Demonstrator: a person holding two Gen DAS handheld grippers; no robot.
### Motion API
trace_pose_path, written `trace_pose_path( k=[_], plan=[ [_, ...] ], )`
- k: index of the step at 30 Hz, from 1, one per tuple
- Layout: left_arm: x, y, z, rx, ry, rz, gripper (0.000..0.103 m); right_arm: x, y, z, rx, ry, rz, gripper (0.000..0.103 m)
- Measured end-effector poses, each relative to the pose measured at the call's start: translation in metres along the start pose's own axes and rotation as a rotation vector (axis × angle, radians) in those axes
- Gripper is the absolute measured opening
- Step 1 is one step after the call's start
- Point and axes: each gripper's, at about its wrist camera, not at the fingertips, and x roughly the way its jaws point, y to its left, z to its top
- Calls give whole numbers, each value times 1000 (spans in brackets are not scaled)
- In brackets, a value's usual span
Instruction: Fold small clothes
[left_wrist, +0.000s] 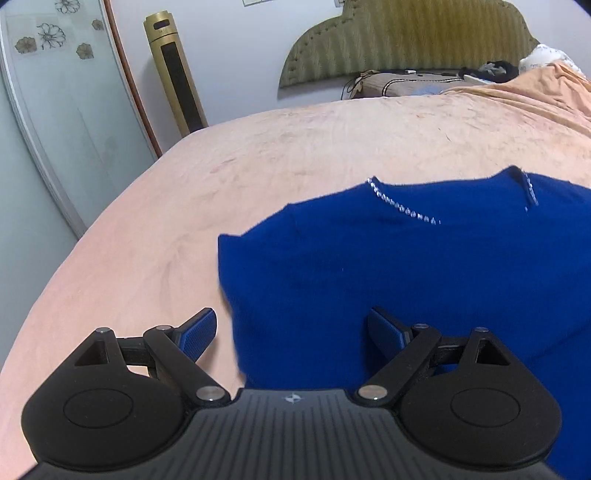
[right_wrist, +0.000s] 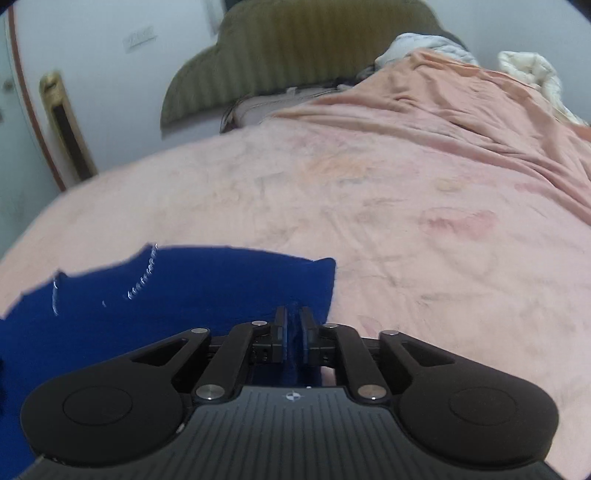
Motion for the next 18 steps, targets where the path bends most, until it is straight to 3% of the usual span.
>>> trace_pose_path(
  k=[2,4,7,9,11,14,18],
  plan=[
    [1,1,-4,15,-3,13,90,-13,9,-3,-34,-48,38,25],
    [-3,5,-6,3,-3,26,90,-12,23,-8,-113,-24,56,49],
    [-24,22,-12,-25,-34,22,90,8,28,-17,-144,76,-6,53],
    [-38,34,-19,-34,-40,11,90,-5,19,-22,-82,25,-19,54],
    [-50,47,-30,-41,-20,-49,90,-29,13,-26,-37,-30,16,58],
    [-73,62,-50,-33,2,-180,90,-51,5,-37,-31,-28,48,69],
    [-108,59,-79,136,3,-315,90,-69,-17,-59,25,37,104,73]
  ],
)
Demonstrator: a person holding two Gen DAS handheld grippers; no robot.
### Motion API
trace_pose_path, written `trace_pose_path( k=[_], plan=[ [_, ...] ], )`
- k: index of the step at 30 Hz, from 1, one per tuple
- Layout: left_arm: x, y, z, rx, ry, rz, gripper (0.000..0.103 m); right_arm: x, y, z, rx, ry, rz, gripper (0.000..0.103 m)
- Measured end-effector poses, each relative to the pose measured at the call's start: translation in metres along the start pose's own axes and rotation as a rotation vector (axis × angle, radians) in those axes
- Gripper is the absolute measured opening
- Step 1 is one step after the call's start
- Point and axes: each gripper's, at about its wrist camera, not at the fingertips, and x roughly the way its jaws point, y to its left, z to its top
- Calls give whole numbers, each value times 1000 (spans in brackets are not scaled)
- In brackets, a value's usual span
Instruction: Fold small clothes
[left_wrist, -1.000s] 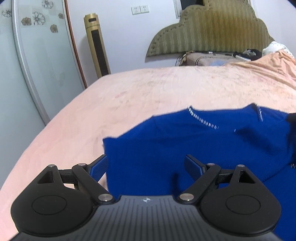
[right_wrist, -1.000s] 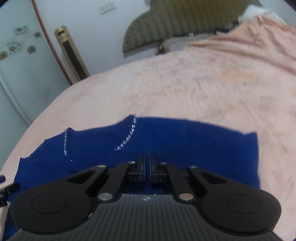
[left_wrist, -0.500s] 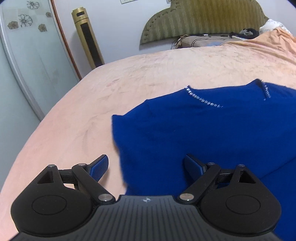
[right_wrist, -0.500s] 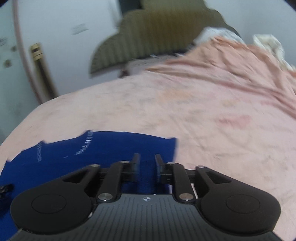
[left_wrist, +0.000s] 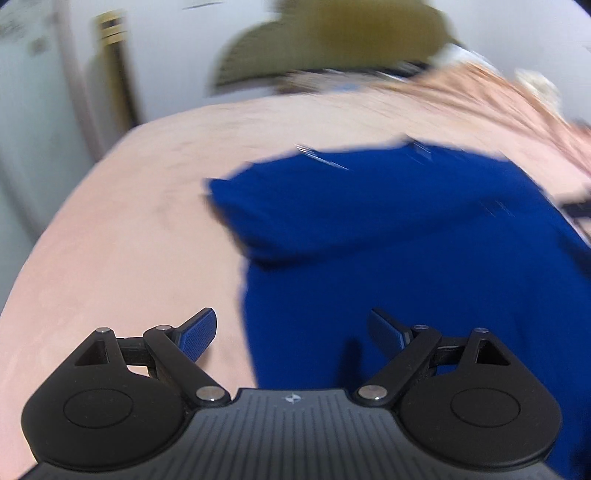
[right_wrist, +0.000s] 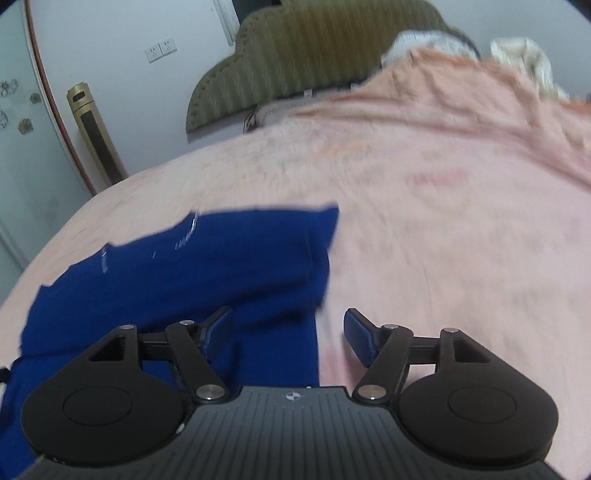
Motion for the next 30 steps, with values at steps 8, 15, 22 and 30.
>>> trace_pose_path(
  k=[8,15,22,30],
  plan=[
    [-44,-54,-59,455,50,10,90,-44,-3,-44,-129,112,76,90],
    [-91,-11,-51,278,-50,-91,90,-100,5,-78,-337,215,346,93],
    [-1,43,-18,-168,136,-203,89,-71,-36,-57,-26,157,296,69],
    [5,38,-15,-206,131,-256,18,-76,-41,-70,7,172,380,22]
  ],
)
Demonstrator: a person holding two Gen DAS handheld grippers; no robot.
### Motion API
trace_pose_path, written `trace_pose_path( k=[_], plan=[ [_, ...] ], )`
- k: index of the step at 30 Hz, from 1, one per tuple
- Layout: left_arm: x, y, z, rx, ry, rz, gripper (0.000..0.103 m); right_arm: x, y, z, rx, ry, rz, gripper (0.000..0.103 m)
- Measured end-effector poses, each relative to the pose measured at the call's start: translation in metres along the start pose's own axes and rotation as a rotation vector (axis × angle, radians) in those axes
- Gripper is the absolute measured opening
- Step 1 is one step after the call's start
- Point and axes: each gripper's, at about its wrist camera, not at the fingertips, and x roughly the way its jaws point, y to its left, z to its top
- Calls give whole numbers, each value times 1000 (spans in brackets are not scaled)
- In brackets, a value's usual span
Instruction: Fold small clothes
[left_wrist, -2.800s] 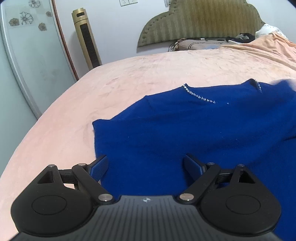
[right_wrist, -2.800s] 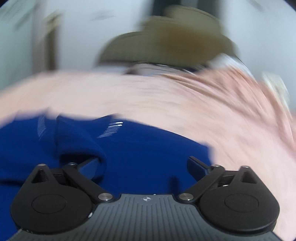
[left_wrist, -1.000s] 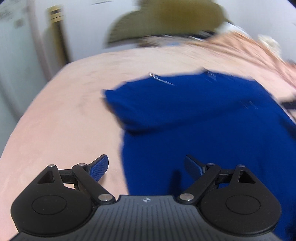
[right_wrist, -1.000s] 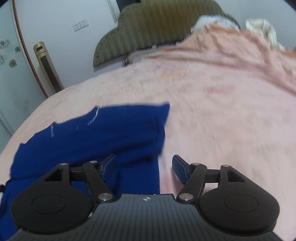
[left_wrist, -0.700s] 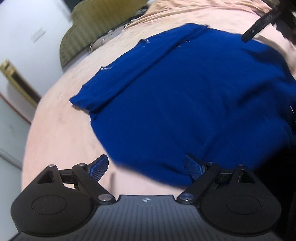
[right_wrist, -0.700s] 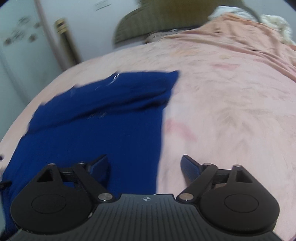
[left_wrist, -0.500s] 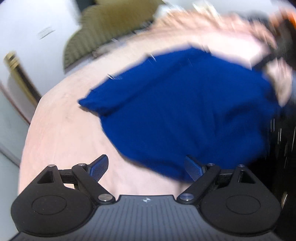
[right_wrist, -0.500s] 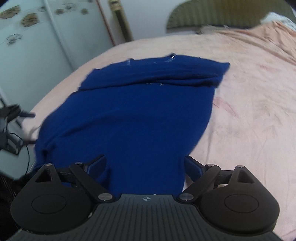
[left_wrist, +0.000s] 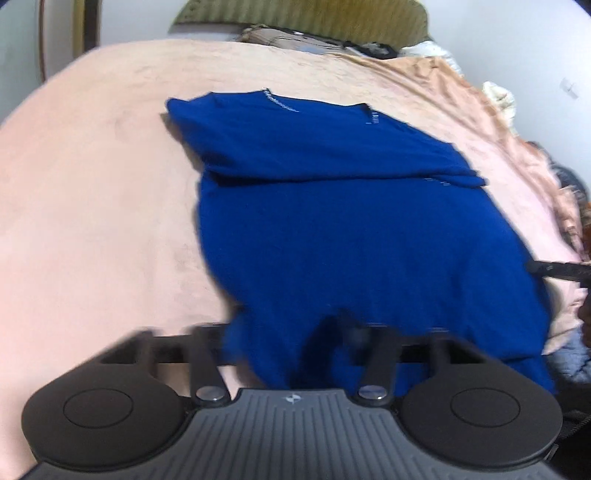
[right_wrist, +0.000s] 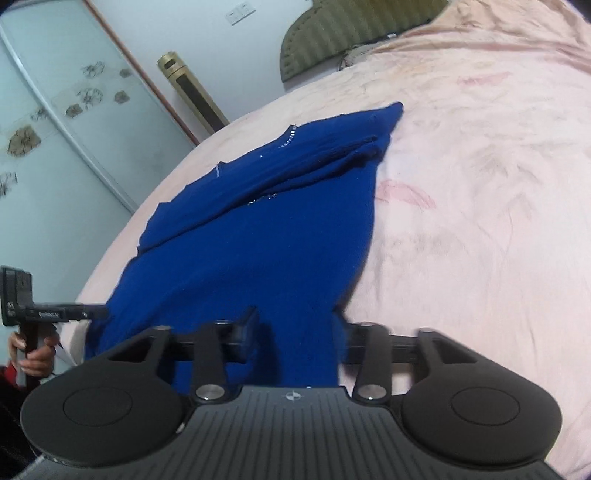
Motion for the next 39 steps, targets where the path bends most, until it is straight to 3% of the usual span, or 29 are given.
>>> trace_pose_path(
  k=[1,2,9,14,16,19,20,21,23,25,26,28,30,33,37,39],
  plan=[
    [0,3,3,-27,7,-13,9,0,-2,1,14,-8,-10,13],
    [0,9,-1,-62,5,-49,6,1,-3,1,26,-20,-23,9],
    [-27,-10,31,-4,-216,-92,5,-8,8,33,40,-145,42,7],
    [-18,-9,78,-23,-342,-24,5,5,14,85,15,-234,7,7],
    [0,-4,94,-25,-361,20,5,17,14,105,-11,-265,-51,7],
    [37,4,105,-24,-296,121,6,46,7,126,-34,-255,-154,11],
    [46,10,105,-53,-250,124,6,57,2,128,-34,-243,-200,19],
    [51,15,104,-91,-210,115,6,67,-5,129,-25,-226,-249,19],
    [46,26,91,-162,-181,65,9,77,-12,123,4,-177,-316,27],
    [33,33,77,-215,-184,31,12,70,-14,108,12,-183,-303,40],
    [25,34,71,-233,-187,17,19,64,-15,99,18,-176,-290,44],
    [11,27,61,-236,-188,-8,39,52,-18,82,42,-158,-270,47],
    [0,10,57,-208,-205,-13,74,39,-22,63,83,-137,-228,47],
    [3,-25,65,-95,-191,-1,77,25,-25,43,151,-118,-154,50],
    [41,-61,87,-29,-15,51,77,12,-16,18,193,-107,-88,55],
    [63,-72,92,-6,65,113,77,11,-8,13,179,-100,-75,59]
  ],
)
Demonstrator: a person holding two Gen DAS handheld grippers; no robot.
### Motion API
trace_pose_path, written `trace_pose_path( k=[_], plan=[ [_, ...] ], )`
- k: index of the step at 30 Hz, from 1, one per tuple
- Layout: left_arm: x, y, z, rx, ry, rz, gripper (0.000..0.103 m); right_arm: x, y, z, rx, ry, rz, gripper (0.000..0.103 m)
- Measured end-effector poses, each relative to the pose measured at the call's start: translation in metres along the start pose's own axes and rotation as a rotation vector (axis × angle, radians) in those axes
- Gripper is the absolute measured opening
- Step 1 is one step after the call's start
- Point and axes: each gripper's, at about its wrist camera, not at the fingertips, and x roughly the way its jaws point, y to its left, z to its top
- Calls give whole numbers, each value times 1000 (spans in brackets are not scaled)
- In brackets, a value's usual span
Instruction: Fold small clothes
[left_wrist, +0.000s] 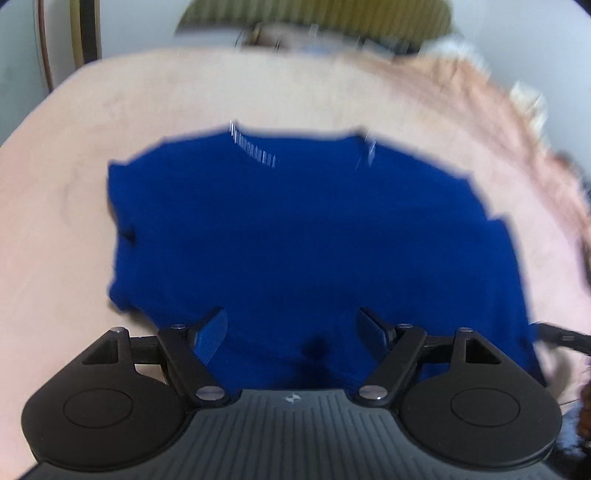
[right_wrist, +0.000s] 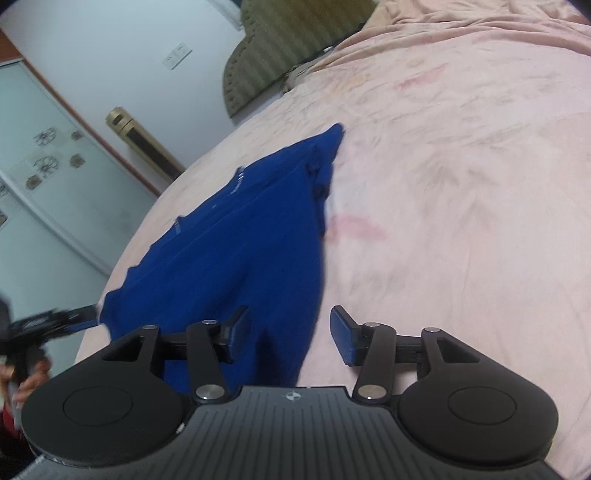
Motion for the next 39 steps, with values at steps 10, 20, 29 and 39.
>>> trace_pose_path(
  k=[10,20,29,39],
  plan=[
    [-37,25,-87,190,111,316,77,-3,19,-14,-158,22,2,80],
    [-61,79,-103,-186,32,-42,77,-6,17,-15,-128,17,45,89],
    [-44,40,-117,-88,-26,-106,52,-19,15,-35,-86,61,107,62],
    [-133,24,-115,-63,-308,-158,5,-28,21,-30,10,6,226,11]
  ],
)
